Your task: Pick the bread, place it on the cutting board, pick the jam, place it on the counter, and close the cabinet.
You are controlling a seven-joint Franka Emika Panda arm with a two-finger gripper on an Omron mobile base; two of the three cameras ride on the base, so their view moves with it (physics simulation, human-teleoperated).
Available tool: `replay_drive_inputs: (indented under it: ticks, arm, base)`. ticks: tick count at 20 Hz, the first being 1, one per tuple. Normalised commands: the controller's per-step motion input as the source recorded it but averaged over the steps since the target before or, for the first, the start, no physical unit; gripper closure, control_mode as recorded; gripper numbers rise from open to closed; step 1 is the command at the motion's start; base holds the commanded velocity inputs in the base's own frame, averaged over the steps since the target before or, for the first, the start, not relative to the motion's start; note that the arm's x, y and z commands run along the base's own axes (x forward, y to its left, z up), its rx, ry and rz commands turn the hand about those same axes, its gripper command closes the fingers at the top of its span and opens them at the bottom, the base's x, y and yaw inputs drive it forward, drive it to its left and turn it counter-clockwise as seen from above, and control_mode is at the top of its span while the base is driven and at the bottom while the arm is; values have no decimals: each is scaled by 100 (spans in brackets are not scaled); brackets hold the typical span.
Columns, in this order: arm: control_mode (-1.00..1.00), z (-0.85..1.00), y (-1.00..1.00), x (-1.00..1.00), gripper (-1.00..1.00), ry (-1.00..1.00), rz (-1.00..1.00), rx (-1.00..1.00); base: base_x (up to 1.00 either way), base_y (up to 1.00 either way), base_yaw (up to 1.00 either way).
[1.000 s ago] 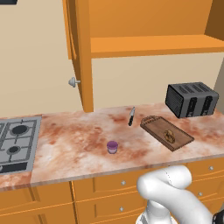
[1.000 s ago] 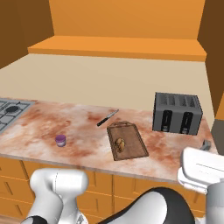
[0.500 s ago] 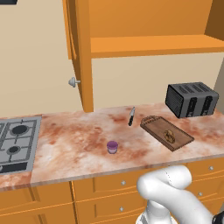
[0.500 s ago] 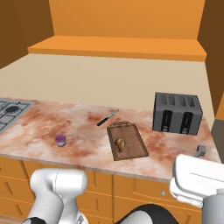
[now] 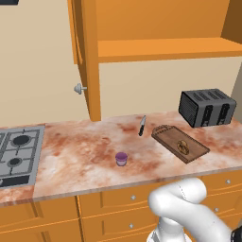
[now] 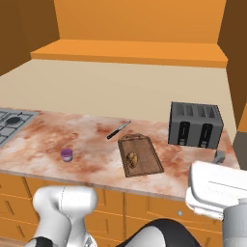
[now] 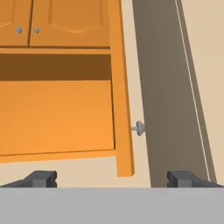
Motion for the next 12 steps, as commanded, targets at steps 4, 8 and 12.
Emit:
replay_drive_inputs:
  ticks: [4,8,12]
  arm:
    - [-100,6,0,9,-100,0,2,0]
    - [-100,1,0,16,-100,0,3,0]
    - [-100,4,0,17,-100,0,2,0]
  base:
    - [0,0,0]
    - [0,0,0]
    - [0,0,0]
